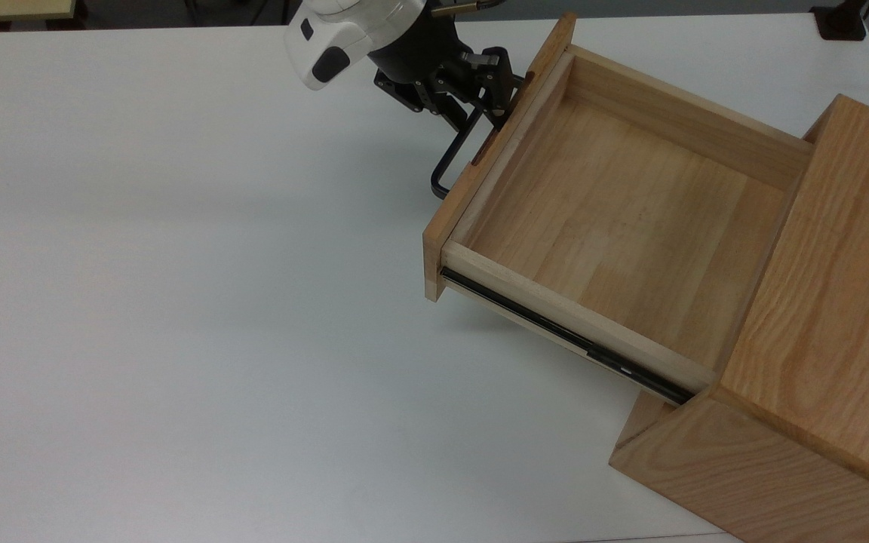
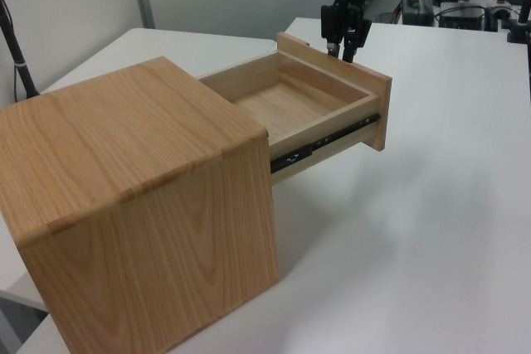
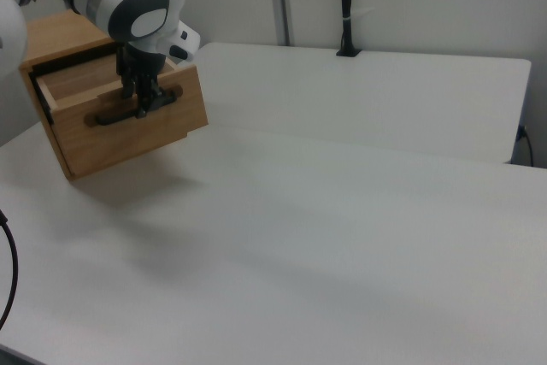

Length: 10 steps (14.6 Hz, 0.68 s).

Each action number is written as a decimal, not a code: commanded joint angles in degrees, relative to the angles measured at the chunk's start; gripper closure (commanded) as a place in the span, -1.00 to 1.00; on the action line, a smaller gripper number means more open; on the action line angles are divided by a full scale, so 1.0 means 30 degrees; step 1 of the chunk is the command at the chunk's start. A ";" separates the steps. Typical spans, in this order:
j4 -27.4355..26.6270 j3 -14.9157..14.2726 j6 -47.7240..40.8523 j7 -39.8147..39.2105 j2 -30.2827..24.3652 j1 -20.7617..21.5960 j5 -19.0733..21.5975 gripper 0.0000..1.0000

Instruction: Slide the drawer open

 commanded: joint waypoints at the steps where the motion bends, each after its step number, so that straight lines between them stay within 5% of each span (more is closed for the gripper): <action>1: -0.0554 -0.0513 -0.0964 -0.1201 -0.1178 -0.0065 -0.0814 -1.00; 3: -0.0145 -0.0893 -0.1634 -0.2076 -0.1706 -0.0065 -0.2038 -1.00; 10: 0.0238 -0.0748 -0.2840 -0.4274 -0.2790 -0.0474 -0.9919 -1.00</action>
